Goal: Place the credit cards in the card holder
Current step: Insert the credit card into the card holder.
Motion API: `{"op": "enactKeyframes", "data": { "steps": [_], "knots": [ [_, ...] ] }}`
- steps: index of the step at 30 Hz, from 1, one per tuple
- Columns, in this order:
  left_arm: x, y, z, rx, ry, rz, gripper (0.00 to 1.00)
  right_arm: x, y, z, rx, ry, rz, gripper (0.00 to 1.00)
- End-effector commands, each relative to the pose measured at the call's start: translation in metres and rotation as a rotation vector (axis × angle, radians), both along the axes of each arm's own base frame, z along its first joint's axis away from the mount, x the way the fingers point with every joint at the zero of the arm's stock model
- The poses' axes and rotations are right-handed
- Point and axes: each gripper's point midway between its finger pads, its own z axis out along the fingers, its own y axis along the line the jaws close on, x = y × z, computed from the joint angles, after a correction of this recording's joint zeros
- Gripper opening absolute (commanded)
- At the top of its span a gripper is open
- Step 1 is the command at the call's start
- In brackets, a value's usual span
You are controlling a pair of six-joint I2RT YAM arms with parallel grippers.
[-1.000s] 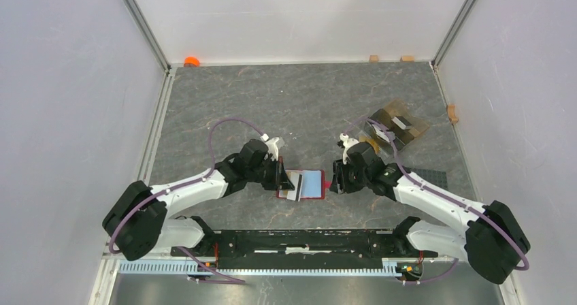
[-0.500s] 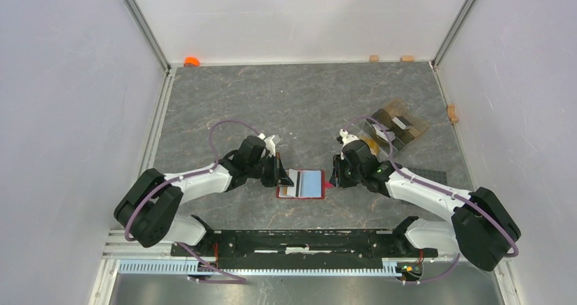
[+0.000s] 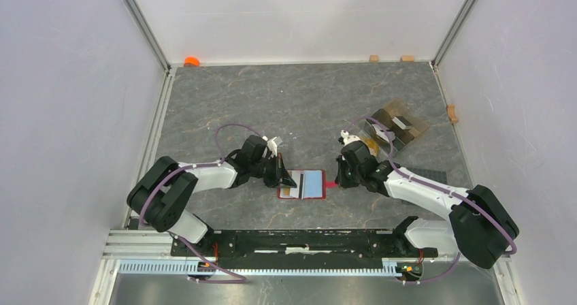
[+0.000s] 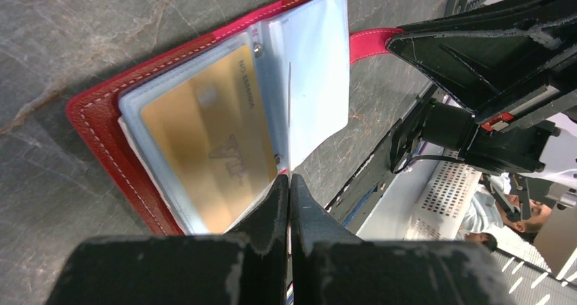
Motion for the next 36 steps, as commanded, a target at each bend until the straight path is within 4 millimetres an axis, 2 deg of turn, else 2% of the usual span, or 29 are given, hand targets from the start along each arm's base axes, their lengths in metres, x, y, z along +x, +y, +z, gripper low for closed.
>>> {"op": "enactKeyframes", "data": {
  "steps": [1,22,36],
  "knots": [
    [0.005,-0.009,0.006,-0.066,0.033,0.013,0.02,0.009,-0.002,0.006,-0.030,-0.034,-0.018,0.00],
    [0.006,-0.013,-0.013,-0.095,0.092,0.036,0.02,0.009,-0.005,0.005,-0.046,-0.031,-0.030,0.00],
    [0.016,-0.015,-0.020,-0.143,0.068,0.114,0.02,0.008,0.000,0.004,-0.040,-0.031,-0.020,0.00]
  ]
}}
